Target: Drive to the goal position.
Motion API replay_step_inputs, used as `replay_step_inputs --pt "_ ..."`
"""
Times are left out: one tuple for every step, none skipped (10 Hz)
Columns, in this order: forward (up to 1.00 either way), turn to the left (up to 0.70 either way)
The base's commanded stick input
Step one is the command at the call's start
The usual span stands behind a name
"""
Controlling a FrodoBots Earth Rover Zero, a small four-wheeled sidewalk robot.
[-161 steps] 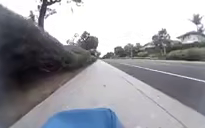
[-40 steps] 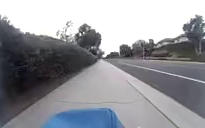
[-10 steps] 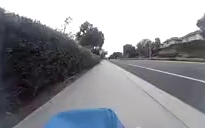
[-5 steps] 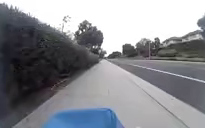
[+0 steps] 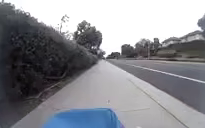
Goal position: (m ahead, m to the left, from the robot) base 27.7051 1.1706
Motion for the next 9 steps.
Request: replay_step_inputs --pt "1.0 0.0" --pt "1.0 0.0" --pt "1.0 0.0" --pt "1.0 0.0" --pt "1.0 0.0" --pt "1.0 0.0" --pt "1.0 0.0" --pt "1.0 0.01" --pt "1.0 0.27"
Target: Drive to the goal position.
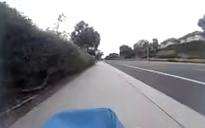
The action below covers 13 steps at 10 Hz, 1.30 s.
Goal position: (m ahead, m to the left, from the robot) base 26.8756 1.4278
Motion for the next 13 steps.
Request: replay_step_inputs --pt "1.0 0.27" --pt "1.0 0.16" --pt "1.0 0.01" --pt "1.0 0.0" --pt "1.0 0.0" --pt "1.0 0.0" --pt "1.0 0.0" --pt "1.0 0.0" --pt "1.0 0.0" --pt "1.0 0.0" --pt "1.0 0.0" --pt "1.0 0.0" --pt "1.0 0.0"
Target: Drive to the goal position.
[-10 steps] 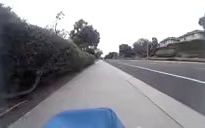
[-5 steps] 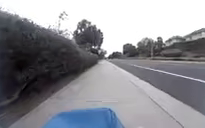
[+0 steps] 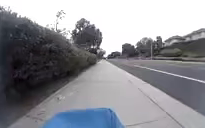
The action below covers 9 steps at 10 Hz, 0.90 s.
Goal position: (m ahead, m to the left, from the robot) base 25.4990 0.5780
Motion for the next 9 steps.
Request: replay_step_inputs --pt "1.0 0.0" --pt "1.0 0.0" --pt "1.0 0.0" --pt "1.0 0.0" --pt "1.0 0.0" --pt "1.0 0.0" --pt "1.0 0.13" --pt "1.0 0.27" --pt "1.0 0.27"
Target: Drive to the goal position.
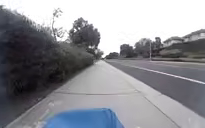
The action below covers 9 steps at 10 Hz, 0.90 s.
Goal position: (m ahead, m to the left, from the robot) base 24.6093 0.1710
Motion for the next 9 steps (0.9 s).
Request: replay_step_inputs --pt "1.0 0.27" --pt "1.0 0.27" --pt "1.0 0.02" --pt "1.0 0.0" --pt "1.0 0.0" --pt "1.0 0.0" --pt "1.0 0.0" --pt "1.0 0.0" --pt "1.0 0.0"
